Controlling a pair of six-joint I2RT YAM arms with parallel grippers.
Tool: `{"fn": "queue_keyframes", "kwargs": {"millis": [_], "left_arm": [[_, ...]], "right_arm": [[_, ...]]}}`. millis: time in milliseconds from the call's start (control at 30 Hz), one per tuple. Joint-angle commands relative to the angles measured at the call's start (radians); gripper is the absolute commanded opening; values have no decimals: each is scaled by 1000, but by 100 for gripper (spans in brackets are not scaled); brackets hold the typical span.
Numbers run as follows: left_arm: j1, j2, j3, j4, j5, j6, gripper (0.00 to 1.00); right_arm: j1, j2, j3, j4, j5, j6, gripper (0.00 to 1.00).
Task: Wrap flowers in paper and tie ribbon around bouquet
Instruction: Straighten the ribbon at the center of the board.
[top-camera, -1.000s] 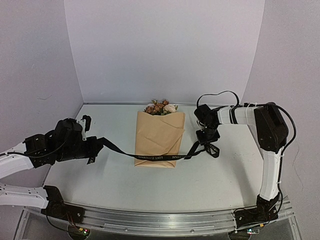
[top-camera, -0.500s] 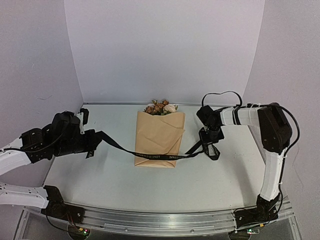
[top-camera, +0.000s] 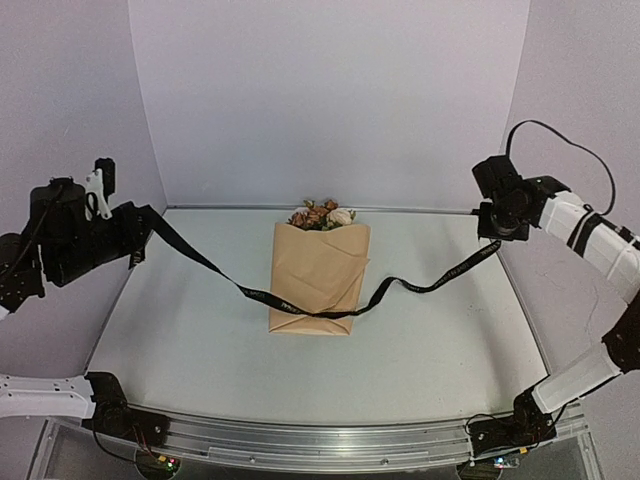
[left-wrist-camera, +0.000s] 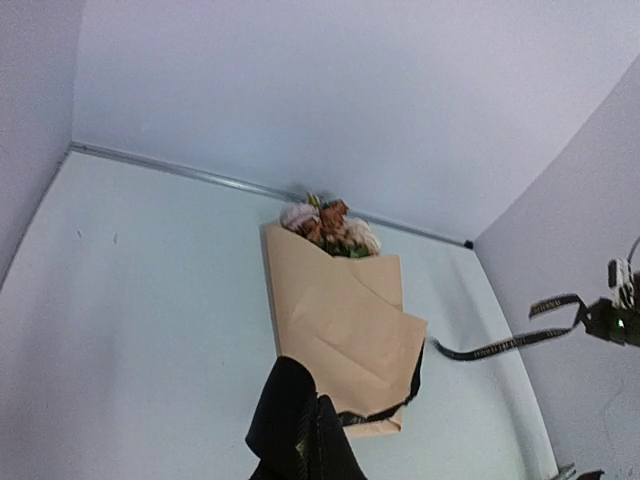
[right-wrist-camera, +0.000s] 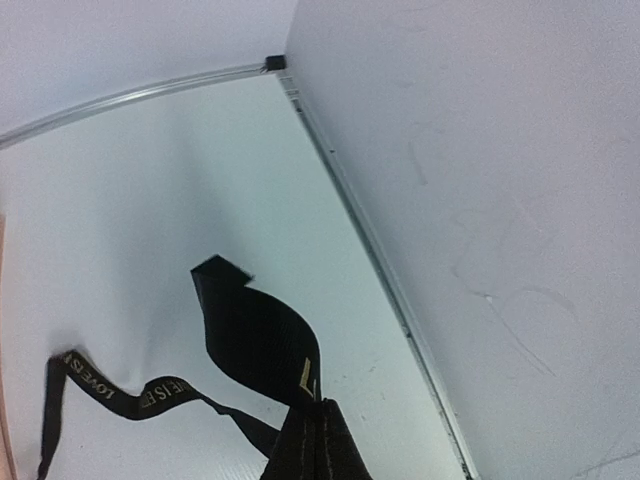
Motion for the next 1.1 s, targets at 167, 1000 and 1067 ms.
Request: {"fn": "queue_keyframes", "kwargs": {"millis": [167,1000,1067], "left_arm": [[1,-80,207,-157,-481,59,0],[157,7,-403,-154,-446,-456,0],[320,26,-475,14,-273,-349,0]], "right_arm": [[-36,-160,81,-226,179,69,0],[-73,45,-220,-172,67,357,0],[-82,66,-217,-166,55,367,0]]}}
